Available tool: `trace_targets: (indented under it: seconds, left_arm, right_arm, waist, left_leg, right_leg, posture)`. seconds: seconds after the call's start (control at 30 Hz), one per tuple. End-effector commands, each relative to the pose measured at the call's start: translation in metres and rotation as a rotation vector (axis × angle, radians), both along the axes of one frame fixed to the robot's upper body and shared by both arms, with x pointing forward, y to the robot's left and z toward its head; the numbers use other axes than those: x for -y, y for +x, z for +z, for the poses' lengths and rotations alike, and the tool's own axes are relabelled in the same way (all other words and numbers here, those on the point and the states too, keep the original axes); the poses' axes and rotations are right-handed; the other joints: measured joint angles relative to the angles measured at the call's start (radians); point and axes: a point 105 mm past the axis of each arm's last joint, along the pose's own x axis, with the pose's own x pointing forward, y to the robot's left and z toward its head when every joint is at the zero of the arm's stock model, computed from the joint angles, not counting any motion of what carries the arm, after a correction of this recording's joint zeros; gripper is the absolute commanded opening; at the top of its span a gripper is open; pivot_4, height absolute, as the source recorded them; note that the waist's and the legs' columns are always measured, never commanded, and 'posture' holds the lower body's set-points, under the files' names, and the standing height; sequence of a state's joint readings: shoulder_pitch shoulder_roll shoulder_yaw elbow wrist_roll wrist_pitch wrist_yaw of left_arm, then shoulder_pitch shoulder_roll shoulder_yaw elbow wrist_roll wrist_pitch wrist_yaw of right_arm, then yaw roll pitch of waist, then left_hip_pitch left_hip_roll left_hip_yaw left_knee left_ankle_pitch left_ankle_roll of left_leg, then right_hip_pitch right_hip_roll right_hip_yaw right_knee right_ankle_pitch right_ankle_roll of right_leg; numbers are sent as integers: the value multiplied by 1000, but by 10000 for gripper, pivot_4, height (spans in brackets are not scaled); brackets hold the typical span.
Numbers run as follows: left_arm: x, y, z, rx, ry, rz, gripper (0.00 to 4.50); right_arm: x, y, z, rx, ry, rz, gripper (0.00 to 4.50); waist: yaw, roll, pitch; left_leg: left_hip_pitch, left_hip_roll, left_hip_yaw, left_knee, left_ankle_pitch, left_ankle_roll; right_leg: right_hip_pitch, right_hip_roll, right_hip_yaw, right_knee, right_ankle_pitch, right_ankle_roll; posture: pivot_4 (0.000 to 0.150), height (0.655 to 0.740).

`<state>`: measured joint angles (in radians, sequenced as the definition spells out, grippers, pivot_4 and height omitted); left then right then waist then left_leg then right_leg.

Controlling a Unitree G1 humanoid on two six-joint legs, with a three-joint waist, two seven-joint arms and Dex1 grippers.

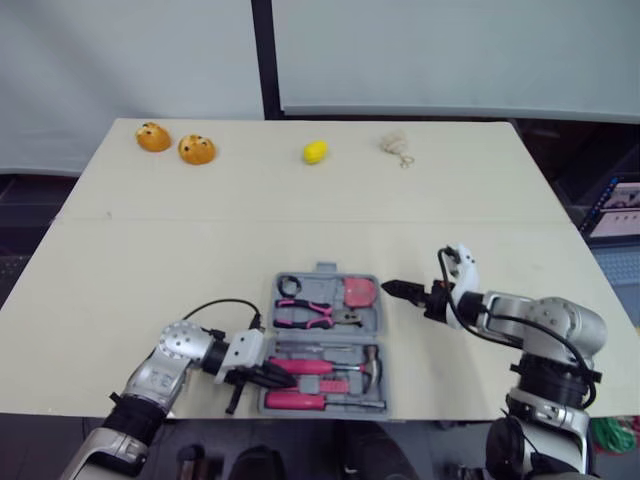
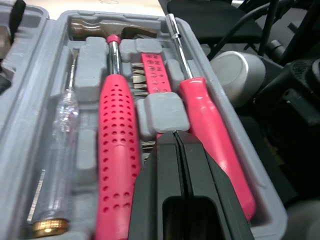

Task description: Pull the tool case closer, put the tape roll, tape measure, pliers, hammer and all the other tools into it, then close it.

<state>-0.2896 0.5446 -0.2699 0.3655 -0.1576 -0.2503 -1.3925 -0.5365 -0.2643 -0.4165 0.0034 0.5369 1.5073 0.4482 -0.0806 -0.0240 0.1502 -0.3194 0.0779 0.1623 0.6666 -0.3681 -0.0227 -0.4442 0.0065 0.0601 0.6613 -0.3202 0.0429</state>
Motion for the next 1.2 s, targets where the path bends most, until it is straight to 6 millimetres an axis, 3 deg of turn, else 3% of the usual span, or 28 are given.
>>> trace_targets:
  seconds: [0.03, 0.33, 0.7, 0.83, 1.2]
  left_arm:
    - [-4, 0, -15, -23, 59, 26, 0]
    - [-8, -2, -23, -32, 89, 24, 0]
    - [-13, -7, -33, -20, 132, 15, 0]
    - [-14, -6, -33, -15, 137, 17, 0]
    - [-20, -9, -38, -6, 159, 14, 0]
  right_arm:
    - [-3, 9, -5, -8, -27, 11, 44863]
    - [-18, 23, -29, -45, -65, 96, 44863]
    - [-43, 29, -2, 11, 86, 264, 44863]
    - [-53, 33, -3, 28, 69, 298, 44863]
    - [-55, 26, 33, 167, 176, 424, 44863]
  waist:
    - [-2, 1, -1]
    - [-7, 5, -14]
    - [-6, 7, -18]
    - [-7, 7, -18]
    - [-8, 8, -17]
  left_leg:
    - [0, 0, 0, 0, 0, 0]
    - [2, 0, 0, 0, 0, 0]
    - [2, 0, 1, -1, 0, 0]
    - [2, 0, 0, -1, 0, 0]
    - [2, 0, 0, -1, 0, 0]
  right_leg:
    - [0, 0, 0, 0, 0, 0]
    - [2, 0, 0, 0, 0, 1]
    - [2, 0, 0, 0, 0, 1]
    - [1, -1, 0, -1, 0, 1]
    - [1, -1, 0, -1, 0, 1]
  posture:
    - [1500, 7400]
    - [1500, 7400]
    - [1500, 7400]
    - [1500, 7400]
    - [1500, 7400]
